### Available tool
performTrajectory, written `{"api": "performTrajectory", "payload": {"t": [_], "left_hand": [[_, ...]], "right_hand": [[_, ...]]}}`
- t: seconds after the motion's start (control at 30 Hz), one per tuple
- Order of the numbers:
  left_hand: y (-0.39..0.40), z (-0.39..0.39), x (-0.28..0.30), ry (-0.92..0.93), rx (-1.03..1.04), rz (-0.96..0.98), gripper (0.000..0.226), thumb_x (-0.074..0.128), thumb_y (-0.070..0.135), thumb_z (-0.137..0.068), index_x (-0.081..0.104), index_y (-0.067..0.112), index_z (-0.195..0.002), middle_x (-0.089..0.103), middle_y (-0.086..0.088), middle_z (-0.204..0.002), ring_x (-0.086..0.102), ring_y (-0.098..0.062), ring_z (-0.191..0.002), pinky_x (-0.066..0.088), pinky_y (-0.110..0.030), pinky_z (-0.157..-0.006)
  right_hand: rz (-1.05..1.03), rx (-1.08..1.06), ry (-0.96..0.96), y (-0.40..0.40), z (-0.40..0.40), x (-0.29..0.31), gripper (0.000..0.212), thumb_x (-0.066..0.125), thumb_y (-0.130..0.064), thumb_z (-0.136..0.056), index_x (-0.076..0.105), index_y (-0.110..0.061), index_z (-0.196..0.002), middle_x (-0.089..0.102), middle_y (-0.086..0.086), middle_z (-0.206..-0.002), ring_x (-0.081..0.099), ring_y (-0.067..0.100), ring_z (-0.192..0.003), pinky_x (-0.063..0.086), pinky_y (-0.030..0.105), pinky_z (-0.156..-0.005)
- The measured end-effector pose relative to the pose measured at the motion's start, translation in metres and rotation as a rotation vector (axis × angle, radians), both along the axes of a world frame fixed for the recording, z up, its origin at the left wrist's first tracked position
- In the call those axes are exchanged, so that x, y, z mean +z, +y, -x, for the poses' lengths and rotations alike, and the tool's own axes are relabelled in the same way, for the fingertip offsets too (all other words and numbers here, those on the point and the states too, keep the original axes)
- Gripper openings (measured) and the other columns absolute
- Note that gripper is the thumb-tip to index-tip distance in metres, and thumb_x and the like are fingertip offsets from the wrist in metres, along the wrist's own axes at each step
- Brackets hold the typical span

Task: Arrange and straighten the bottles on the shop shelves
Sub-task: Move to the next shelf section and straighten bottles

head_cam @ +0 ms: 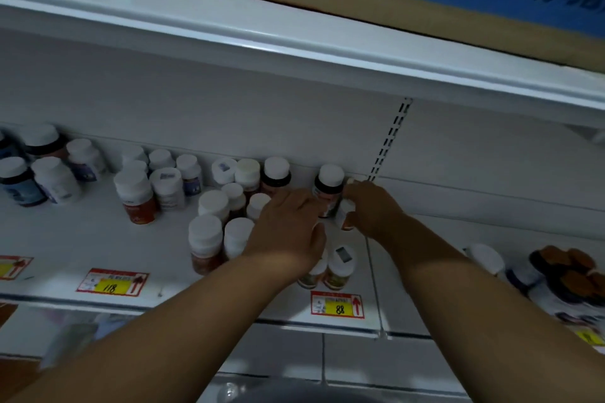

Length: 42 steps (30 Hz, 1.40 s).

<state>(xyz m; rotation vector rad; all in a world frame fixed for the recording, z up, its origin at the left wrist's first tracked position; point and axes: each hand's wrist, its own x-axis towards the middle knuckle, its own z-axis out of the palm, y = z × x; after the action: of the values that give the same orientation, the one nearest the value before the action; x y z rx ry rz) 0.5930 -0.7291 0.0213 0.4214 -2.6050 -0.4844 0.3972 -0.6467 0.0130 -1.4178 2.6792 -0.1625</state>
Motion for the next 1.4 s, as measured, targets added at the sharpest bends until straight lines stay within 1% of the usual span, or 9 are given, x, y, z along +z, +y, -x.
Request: {"api": "performTrajectory", "payload": {"t": [0.2, 0.33, 0.47, 0.57, 0.7, 0.87, 1.2, 1.3, 1.4], "left_hand": [[0.021, 0.014, -0.005, -0.024, 0.042, -0.004, 0.036, 0.056, 0.021, -0.087, 0.061, 0.011, -0.122, 0.057, -0.009, -0.12, 0.048, -0.031, -0.112, 0.038, -0.04, -0.097], [0.04, 0.017, -0.015, -0.052, -0.02, 0.039, 0.037, 0.056, 0.023, -0.086, 0.062, 0.007, -0.118, 0.059, -0.012, -0.117, 0.053, -0.032, -0.104, 0.044, -0.04, -0.09], [0.052, 0.024, -0.029, -0.235, -0.019, 0.157, 0.054, 0.048, 0.043, -0.09, 0.047, 0.015, -0.135, 0.052, -0.005, -0.128, 0.048, -0.026, -0.112, 0.039, -0.036, -0.09], [0.052, 0.03, -0.038, -0.428, -0.036, 0.246, 0.068, 0.042, 0.053, -0.091, 0.026, 0.017, -0.146, 0.04, -0.005, -0.138, 0.039, -0.027, -0.121, 0.032, -0.039, -0.099], [0.051, 0.036, -0.042, -0.54, -0.054, 0.314, 0.064, 0.04, 0.049, -0.094, 0.021, 0.014, -0.145, 0.039, -0.009, -0.138, 0.038, -0.031, -0.12, 0.029, -0.044, -0.097], [0.051, 0.034, -0.044, -0.521, -0.062, 0.34, 0.055, 0.039, 0.044, -0.095, 0.027, 0.014, -0.14, 0.045, -0.008, -0.13, 0.042, -0.03, -0.113, 0.03, -0.042, -0.092], [0.05, 0.029, -0.045, -0.453, -0.077, 0.338, 0.067, 0.034, 0.05, -0.092, 0.025, 0.011, -0.146, 0.045, -0.007, -0.131, 0.042, -0.029, -0.115, 0.029, -0.04, -0.095], [0.053, 0.022, -0.035, -0.323, -0.082, 0.267, 0.068, 0.045, 0.048, -0.084, 0.044, 0.005, -0.137, 0.054, -0.011, -0.119, 0.051, -0.032, -0.107, 0.039, -0.043, -0.091], [0.055, 0.012, -0.029, -0.1, -0.049, 0.247, 0.049, 0.06, 0.036, -0.079, 0.062, 0.005, -0.117, 0.061, -0.012, -0.106, 0.057, -0.032, -0.096, 0.046, -0.042, -0.081]], "right_hand": [[-0.042, 0.064, -0.026, 0.008, 0.018, -0.009, 0.042, 0.057, -0.024, -0.092, 0.046, -0.007, -0.129, 0.044, 0.023, -0.124, 0.052, 0.036, -0.106, 0.044, 0.036, -0.089], [0.04, 0.148, -0.104, 0.018, 0.023, 0.0, 0.025, 0.054, -0.021, -0.094, 0.054, 0.001, -0.107, 0.059, 0.02, -0.106, 0.055, 0.028, -0.093, 0.035, 0.032, -0.07], [0.204, 0.169, -0.028, 0.043, 0.015, 0.015, 0.019, 0.056, -0.028, -0.093, 0.05, -0.011, -0.086, 0.049, 0.003, -0.082, 0.044, 0.018, -0.075, 0.017, 0.032, -0.059], [0.143, 0.133, -0.026, 0.064, 0.003, 0.018, 0.018, 0.057, -0.033, -0.091, 0.048, -0.018, -0.087, 0.046, 0.001, -0.084, 0.043, 0.017, -0.076, 0.023, 0.03, -0.061], [-0.033, 0.034, -0.107, 0.081, -0.023, 0.003, 0.026, 0.055, -0.036, -0.091, 0.052, -0.013, -0.103, 0.052, 0.007, -0.102, 0.049, 0.02, -0.089, 0.035, 0.03, -0.069], [-0.135, -0.005, -0.211, 0.081, -0.045, -0.007, 0.047, 0.054, -0.035, -0.092, 0.043, -0.017, -0.134, 0.044, 0.009, -0.123, 0.051, 0.026, -0.107, 0.044, 0.033, -0.087], [-0.045, -0.03, -0.265, 0.083, -0.034, 0.003, 0.052, 0.045, -0.044, -0.094, 0.035, -0.025, -0.142, 0.045, 0.006, -0.13, 0.048, 0.026, -0.119, 0.04, 0.032, -0.092], [0.147, -0.044, -0.146, 0.058, -0.006, 0.012, 0.037, 0.038, -0.033, -0.099, 0.05, -0.013, -0.129, 0.053, 0.013, -0.12, 0.052, 0.032, -0.112, 0.04, 0.033, -0.087], [0.164, -0.043, -0.128, 0.019, 0.02, 0.014, 0.039, 0.043, -0.024, -0.098, 0.047, -0.008, -0.134, 0.047, 0.019, -0.126, 0.05, 0.035, -0.113, 0.04, 0.035, -0.092]]}}
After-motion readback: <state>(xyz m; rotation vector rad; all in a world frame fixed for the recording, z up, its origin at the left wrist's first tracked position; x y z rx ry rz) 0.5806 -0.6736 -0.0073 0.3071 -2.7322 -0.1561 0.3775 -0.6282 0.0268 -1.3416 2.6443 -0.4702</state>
